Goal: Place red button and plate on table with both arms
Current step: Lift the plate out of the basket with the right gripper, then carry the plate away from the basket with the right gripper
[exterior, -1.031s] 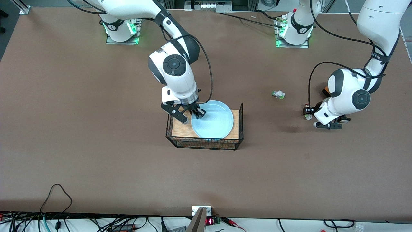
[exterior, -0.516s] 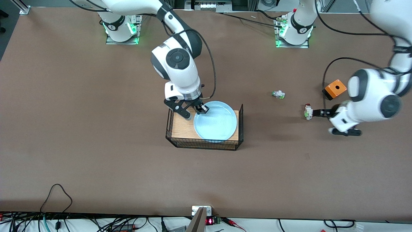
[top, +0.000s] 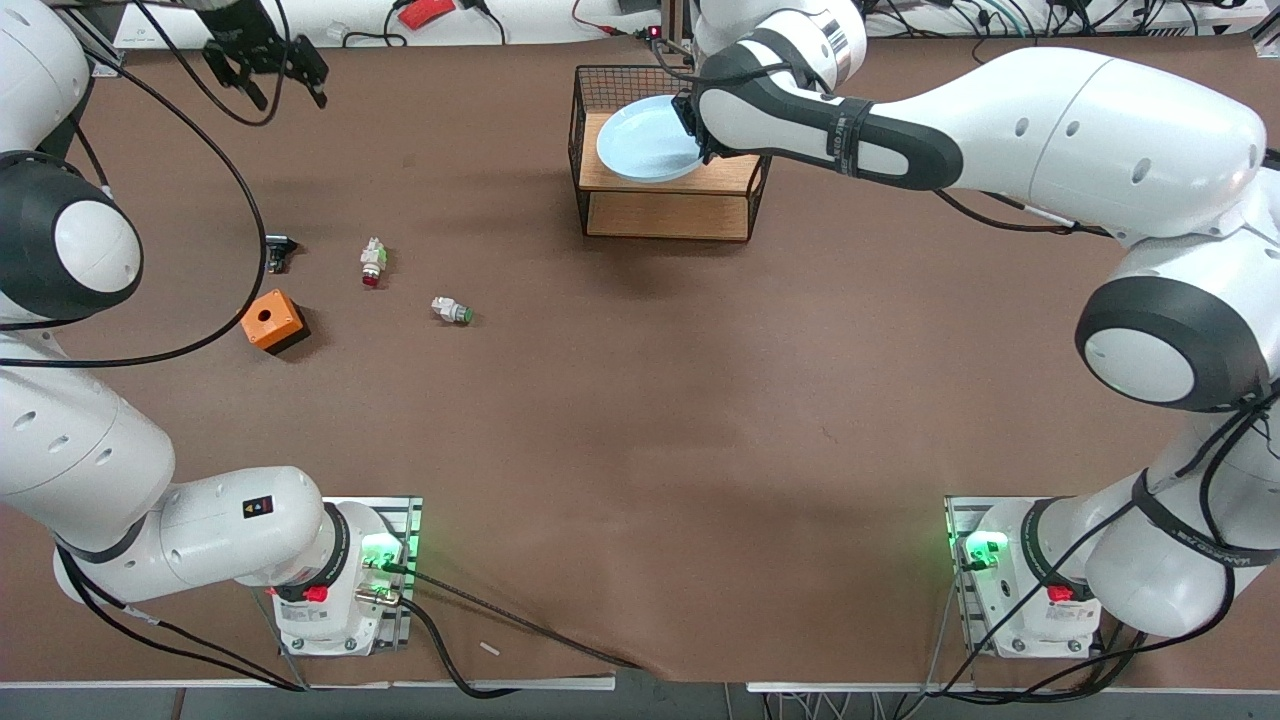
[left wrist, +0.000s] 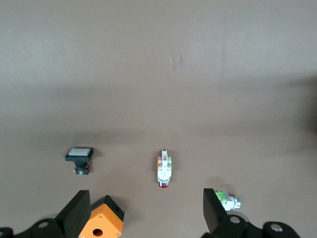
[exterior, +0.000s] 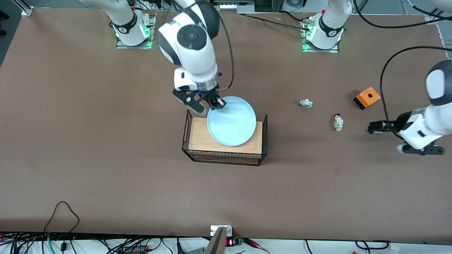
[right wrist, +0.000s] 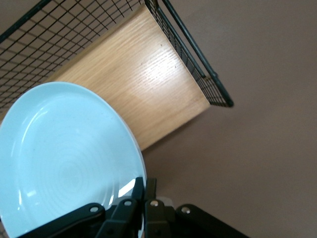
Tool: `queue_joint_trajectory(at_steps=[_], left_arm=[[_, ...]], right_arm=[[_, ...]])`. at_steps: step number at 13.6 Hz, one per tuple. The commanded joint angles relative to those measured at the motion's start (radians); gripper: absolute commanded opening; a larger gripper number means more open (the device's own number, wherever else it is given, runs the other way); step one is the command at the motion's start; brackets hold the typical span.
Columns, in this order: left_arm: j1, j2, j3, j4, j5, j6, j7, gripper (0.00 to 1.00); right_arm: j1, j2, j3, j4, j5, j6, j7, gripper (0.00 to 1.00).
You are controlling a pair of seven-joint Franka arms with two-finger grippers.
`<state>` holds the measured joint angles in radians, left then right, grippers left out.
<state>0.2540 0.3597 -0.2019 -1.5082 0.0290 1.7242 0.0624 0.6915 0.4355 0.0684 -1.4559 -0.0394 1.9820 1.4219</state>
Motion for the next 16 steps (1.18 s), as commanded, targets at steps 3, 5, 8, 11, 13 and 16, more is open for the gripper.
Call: queue_joint_trajectory(at_steps=[3,5,8,11,13,16], left_arm=[[-0.103,-0.064,0.063,0.045,-0.008,-0.046,-0.119,1.00],[-0.206,-0.082,0.160,0.045,-0.009,-0.071,-0.122,1.00],[-0.298,-0.091,0.240,0.045,-0.014,-0.063,-0.122,1.00],[-0.276,-0.094,0.239,0.039,-0.014,-0.020,-0.115,1.00],[-0.220,-0.126,0.227,0.034,-0.018,-0.021,-0.107,1.00],[-0.190,-0.157,0.199,0.045,-0.020,-0.061,-0.119,1.00]], right_arm=[[0.022,-0.139,-0.002,-0.037,-0.016,-0.130,0.005,0.00],[0.017,-0.181,-0.002,-0.037,-0.013,-0.181,-0.024,0.00],[-0.022,-0.224,-0.012,-0.037,-0.005,-0.245,-0.170,0.00],[-0.119,-0.248,-0.013,-0.035,0.016,-0.279,-0.370,0.00],[-0.257,-0.264,-0.013,-0.034,0.109,-0.311,-0.573,0.00],[-0.461,-0.253,-0.013,-0.035,0.245,-0.347,-0.870,0.00]])
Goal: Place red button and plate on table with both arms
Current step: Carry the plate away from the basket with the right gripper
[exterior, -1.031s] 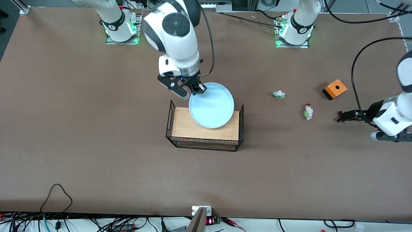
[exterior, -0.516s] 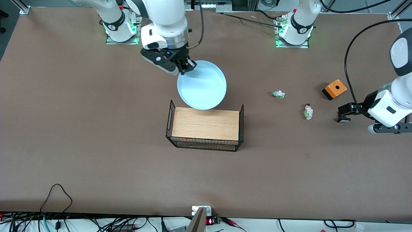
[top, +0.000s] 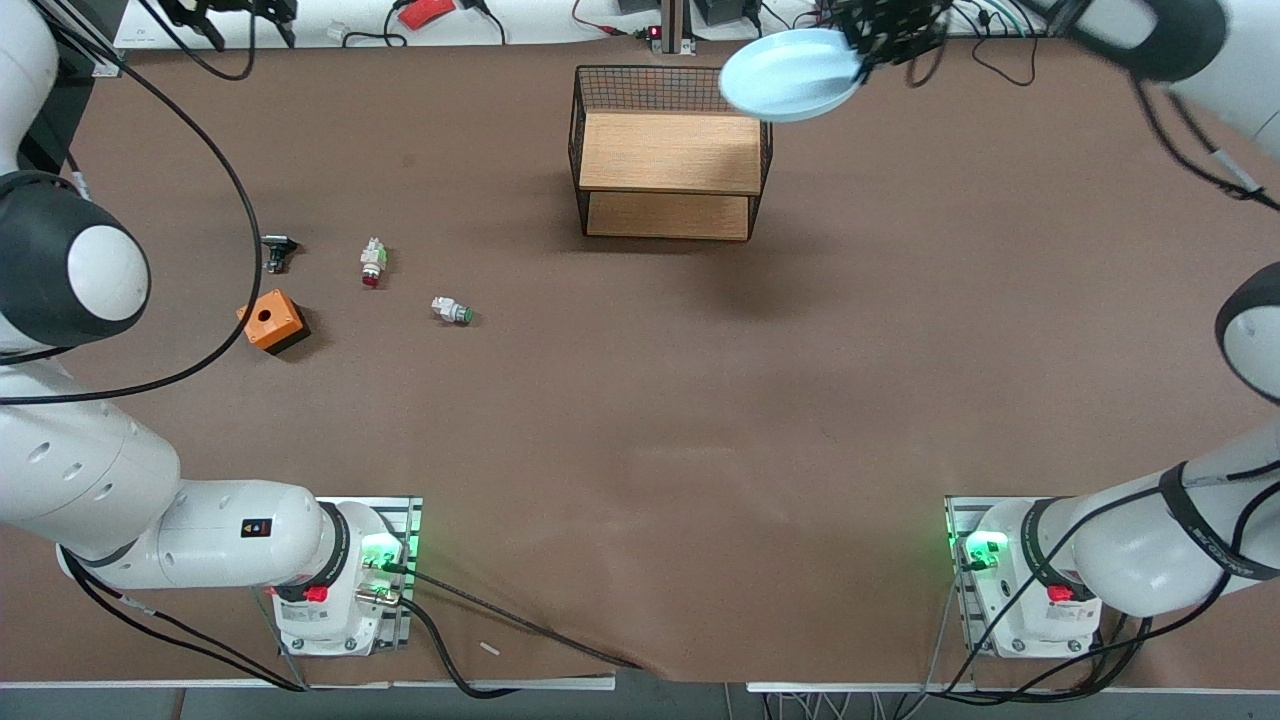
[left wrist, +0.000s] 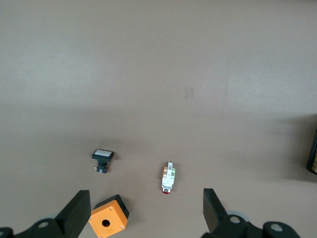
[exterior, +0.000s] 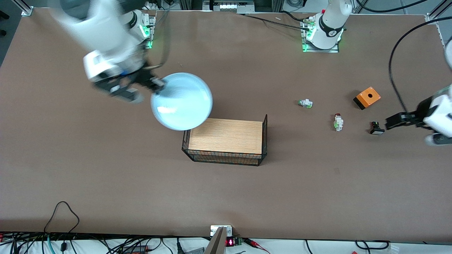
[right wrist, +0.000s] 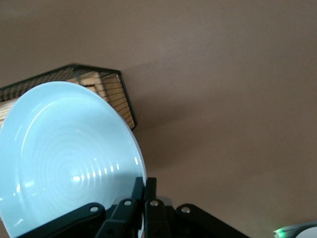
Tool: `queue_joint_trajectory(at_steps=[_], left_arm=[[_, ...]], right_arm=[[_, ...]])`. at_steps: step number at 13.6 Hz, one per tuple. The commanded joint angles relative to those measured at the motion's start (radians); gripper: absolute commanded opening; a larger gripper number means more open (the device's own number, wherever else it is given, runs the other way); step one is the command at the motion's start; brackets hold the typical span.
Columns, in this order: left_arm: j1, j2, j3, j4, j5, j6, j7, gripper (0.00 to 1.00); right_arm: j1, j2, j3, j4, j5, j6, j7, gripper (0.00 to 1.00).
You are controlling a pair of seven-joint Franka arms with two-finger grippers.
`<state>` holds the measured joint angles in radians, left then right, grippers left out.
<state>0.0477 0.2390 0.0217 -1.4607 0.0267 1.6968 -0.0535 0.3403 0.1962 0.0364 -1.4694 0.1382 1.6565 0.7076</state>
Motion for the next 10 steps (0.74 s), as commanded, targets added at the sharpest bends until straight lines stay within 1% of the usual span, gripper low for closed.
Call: queue_joint_trajectory(at_steps=[1,4,7,10], left_arm=[[0.015,-0.043,-0.031,-0.006,-0.019,-0.046,-0.009,1.00],[0.015,-0.061,-0.037,-0.010,-0.017,-0.081,-0.015,1.00],[0.017,-0.060,-0.037,-0.010,-0.019,-0.095,-0.015,1.00],[0.017,-0.058,-0.037,-0.001,-0.041,-0.098,0.004,1.00]], right_arm=[[-0.156,-0.006,0.019,-0.023,0.069,-0.024,-0.242,0.00],[-0.275,0.034,0.019,-0.031,0.070,-0.023,-0.466,0.00],[-0.386,0.106,0.019,-0.028,0.124,-0.004,-0.664,0.00],[-0.447,0.176,0.016,-0.028,0.133,0.093,-0.897,0.00]])
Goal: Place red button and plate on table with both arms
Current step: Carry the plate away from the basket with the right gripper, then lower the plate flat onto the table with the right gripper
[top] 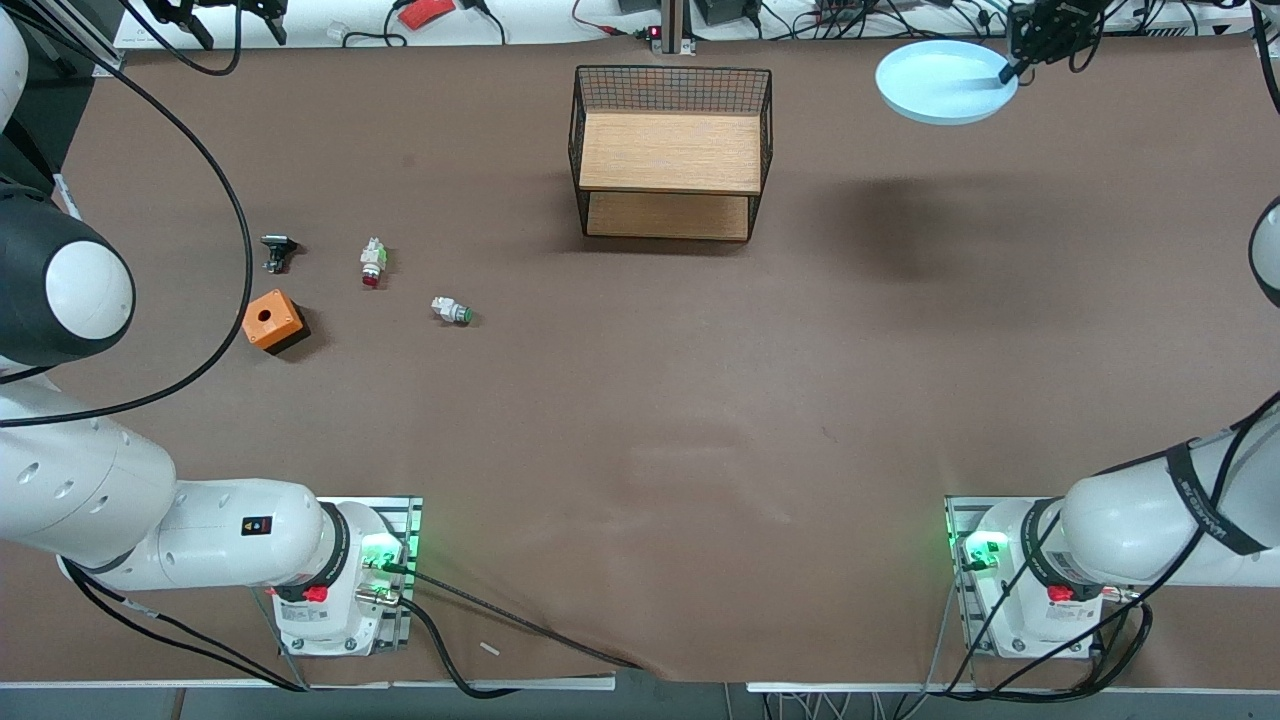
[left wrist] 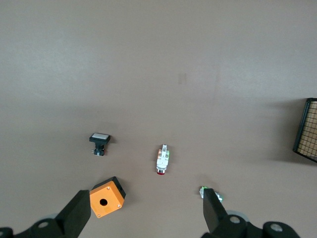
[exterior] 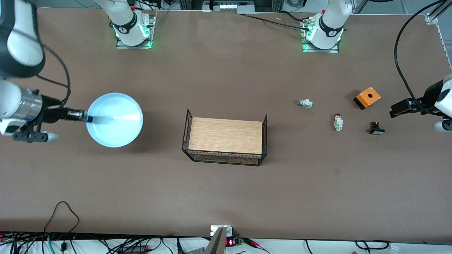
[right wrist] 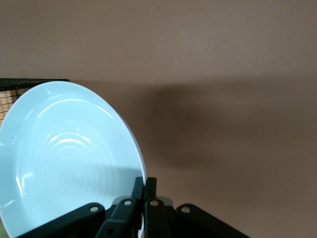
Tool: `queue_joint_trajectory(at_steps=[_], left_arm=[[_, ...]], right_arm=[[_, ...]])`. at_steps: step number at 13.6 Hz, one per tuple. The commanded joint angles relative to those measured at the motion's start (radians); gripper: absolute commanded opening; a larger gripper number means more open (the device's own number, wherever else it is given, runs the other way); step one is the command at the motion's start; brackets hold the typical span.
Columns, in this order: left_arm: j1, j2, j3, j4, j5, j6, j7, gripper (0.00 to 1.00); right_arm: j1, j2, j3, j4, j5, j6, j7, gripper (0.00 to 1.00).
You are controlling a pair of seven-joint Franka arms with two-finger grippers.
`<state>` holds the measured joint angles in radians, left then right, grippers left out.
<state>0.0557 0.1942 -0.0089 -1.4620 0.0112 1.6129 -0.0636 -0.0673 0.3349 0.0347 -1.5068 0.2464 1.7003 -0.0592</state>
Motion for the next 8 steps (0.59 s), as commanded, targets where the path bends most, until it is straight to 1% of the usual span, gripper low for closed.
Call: queue_joint_trajectory(at_steps=[1,4,6,8], left_arm=[[0.004,-0.015,-0.006,0.000,-0.023,-0.015,0.015,1.00],[0.006,-0.016,-0.012,0.006,-0.013,-0.011,0.015,1.00],[-0.001,-0.033,-0.016,0.006,0.025,-0.010,0.016,1.00],[0.001,-0.062,-0.009,0.005,0.024,-0.008,0.030,1.00]], right_arm=[[-0.066,0.068,0.017,0.010,0.027,0.079,-0.196,0.00],[-0.118,0.153,0.019,0.010,0.028,0.186,-0.388,0.00],[-0.128,0.188,0.019,0.010,0.030,0.257,-0.465,0.00],[-0.140,0.234,0.019,0.008,0.030,0.326,-0.533,0.00]])
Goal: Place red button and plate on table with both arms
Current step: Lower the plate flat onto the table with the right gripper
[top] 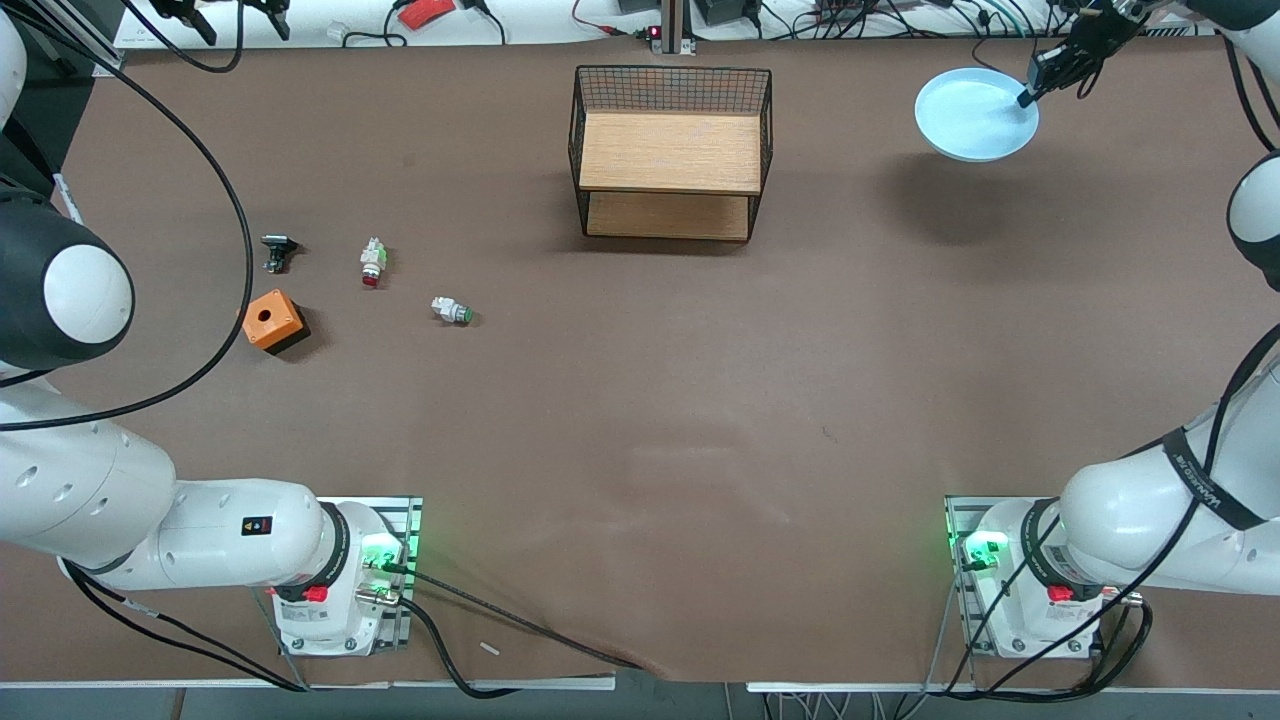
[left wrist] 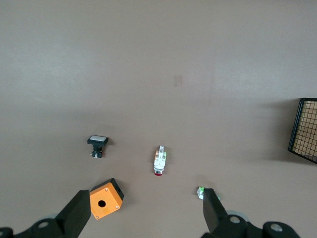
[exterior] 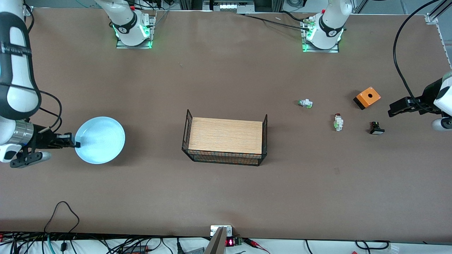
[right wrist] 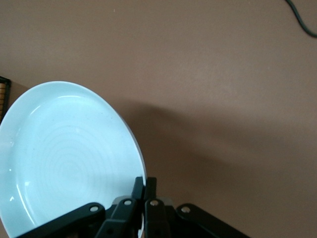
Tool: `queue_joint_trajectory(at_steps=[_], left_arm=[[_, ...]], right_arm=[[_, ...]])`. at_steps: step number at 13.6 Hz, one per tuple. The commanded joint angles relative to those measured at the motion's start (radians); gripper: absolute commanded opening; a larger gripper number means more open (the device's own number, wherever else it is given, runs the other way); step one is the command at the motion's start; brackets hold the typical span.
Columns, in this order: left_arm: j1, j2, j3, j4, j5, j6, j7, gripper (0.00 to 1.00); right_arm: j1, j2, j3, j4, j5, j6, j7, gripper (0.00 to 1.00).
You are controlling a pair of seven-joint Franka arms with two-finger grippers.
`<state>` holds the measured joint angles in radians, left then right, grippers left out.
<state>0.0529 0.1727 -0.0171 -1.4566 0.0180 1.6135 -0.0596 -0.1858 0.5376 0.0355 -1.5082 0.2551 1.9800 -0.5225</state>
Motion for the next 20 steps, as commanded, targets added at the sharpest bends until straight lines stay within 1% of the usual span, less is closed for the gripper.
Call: queue_joint_trajectory(at_steps=[1,3,8,12,14,17,18,19,20], left_arm=[[0.004,-0.042,-0.001,-0.002,0.004,-0.010,0.027,1.00],[0.004,-0.044,-0.001,-0.005,-0.047,-0.015,0.030,1.00],[0.010,-0.044,0.000,-0.005,-0.052,-0.012,0.032,1.00],[0.010,-0.045,-0.001,-0.007,-0.053,-0.012,0.032,1.00],[0.012,-0.045,0.000,-0.007,-0.053,-0.012,0.032,1.00],[0.012,-0.045,0.000,-0.008,-0.053,-0.012,0.032,1.00],[0.012,-0.044,0.002,-0.008,-0.053,-0.012,0.032,1.00],[0.012,-0.044,0.002,-0.008,-0.052,-0.012,0.032,1.00],[0.012,-0.044,0.002,-0.010,-0.052,-0.012,0.032,1.00]], right_arm=[[-0.023,0.050,0.020,0.010,0.026,0.071,-0.083,0.01],[-0.030,0.086,0.020,0.011,0.075,0.094,-0.109,0.01],[-0.037,0.189,0.018,0.010,0.190,0.204,-0.249,0.02],[-0.038,0.243,0.020,0.010,0.213,0.250,-0.258,0.03],[-0.035,0.257,0.021,0.010,0.242,0.275,-0.278,0.04],[-0.035,0.262,0.021,0.011,0.247,0.281,-0.283,0.04],[-0.035,0.262,0.021,0.010,0.247,0.281,-0.283,0.07],[-0.035,0.262,0.021,0.011,0.248,0.281,-0.283,0.13],[-0.034,0.262,0.021,0.011,0.256,0.283,-0.283,0.14]])
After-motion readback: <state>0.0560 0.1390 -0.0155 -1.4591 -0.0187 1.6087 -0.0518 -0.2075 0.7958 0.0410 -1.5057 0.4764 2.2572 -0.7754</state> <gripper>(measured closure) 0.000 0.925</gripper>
